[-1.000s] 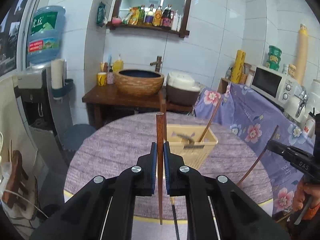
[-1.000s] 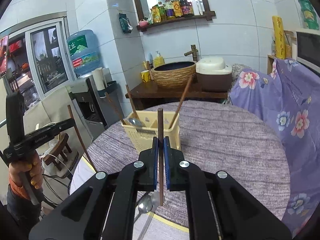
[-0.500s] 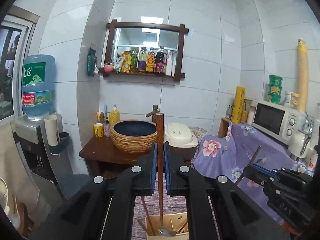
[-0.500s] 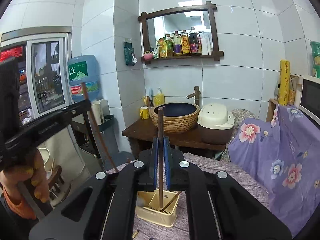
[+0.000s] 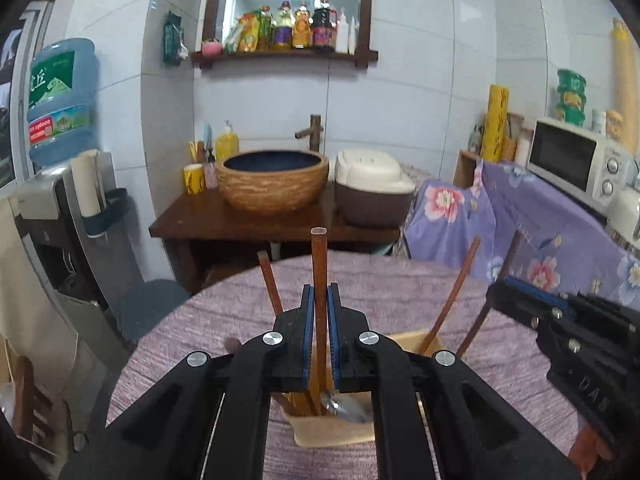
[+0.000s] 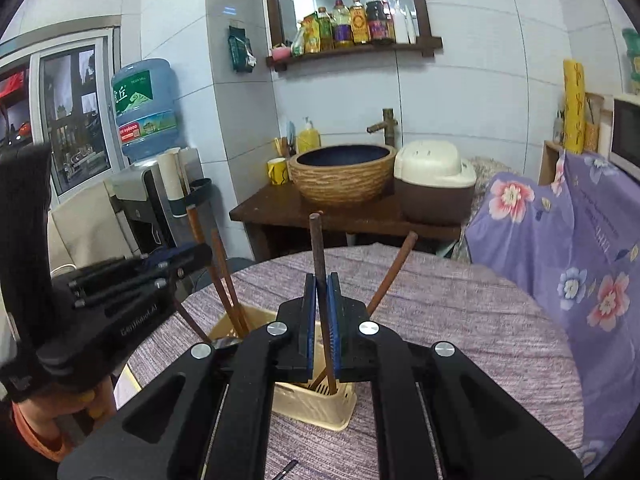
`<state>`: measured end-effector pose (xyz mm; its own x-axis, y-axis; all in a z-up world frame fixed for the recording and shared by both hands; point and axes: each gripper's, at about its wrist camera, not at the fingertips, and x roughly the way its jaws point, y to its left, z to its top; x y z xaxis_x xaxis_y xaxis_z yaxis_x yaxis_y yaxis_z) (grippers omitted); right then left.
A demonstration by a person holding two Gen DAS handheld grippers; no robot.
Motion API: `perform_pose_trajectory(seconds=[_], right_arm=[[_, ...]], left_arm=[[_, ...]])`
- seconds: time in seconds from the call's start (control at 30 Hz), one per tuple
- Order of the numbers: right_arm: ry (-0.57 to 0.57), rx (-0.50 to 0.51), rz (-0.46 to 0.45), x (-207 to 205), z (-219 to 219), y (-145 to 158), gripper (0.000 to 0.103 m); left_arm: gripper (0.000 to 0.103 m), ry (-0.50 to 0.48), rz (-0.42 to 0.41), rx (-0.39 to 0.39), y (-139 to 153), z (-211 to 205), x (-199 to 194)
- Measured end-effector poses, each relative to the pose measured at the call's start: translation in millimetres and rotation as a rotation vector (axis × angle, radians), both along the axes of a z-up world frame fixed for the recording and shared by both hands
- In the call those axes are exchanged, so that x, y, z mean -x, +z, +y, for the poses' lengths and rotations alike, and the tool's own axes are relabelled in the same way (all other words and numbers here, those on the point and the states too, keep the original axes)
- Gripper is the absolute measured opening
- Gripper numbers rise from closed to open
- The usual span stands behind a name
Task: Organize utensils
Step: 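Lower the wooden chopstick into the cream holder and open the right tool, then close the right tool on the matte metal spoon while the left tool closes on a black gold-tipped chopstick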
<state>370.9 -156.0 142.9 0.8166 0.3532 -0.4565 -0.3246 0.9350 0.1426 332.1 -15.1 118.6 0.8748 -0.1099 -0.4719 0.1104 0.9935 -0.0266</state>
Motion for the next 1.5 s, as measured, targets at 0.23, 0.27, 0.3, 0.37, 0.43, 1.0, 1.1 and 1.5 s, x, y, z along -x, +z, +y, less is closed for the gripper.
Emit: perform_pose_trajectory(seconds=[0.23,0.27,0.3,0.37,0.43,1.0,1.1,1.5], right_arm=[[-0.007,-0.023,0.01,4,-3,-10,0.008],[-0.012,-0.022,0.012,5,-4,-11,0.01],[-0.009,-0.031,0.012,6,-5,-12,0.018],[-0.009,-0.05,-0.003,12,-8,-10,0.043],[-0.015,-0.052,-0.036,21,-9,-7,0.057],[-0.06,0.09,0.023,124,-4,-54,0.062],[-0.06,0.102,0.113,139,-3,-92,0.062],[-0.06,0.091,0.351,167,10,-184,0.047]], left_arm=[[0.01,-0.013,0.032,-0.001,-18,5,4],[0.012,-0.015,0.033,-0.003,-18,5,5],[0.021,-0.017,0.028,-0.001,-18,7,8],[0.039,-0.023,0.004,0.019,-15,10,17],[0.051,-0.04,-0.034,0.036,-12,14,28],[0.072,-0.003,0.021,-0.038,-57,50,127],[0.068,0.012,0.111,-0.024,-90,58,133],[0.036,-0.005,0.289,0.02,-159,61,158]])
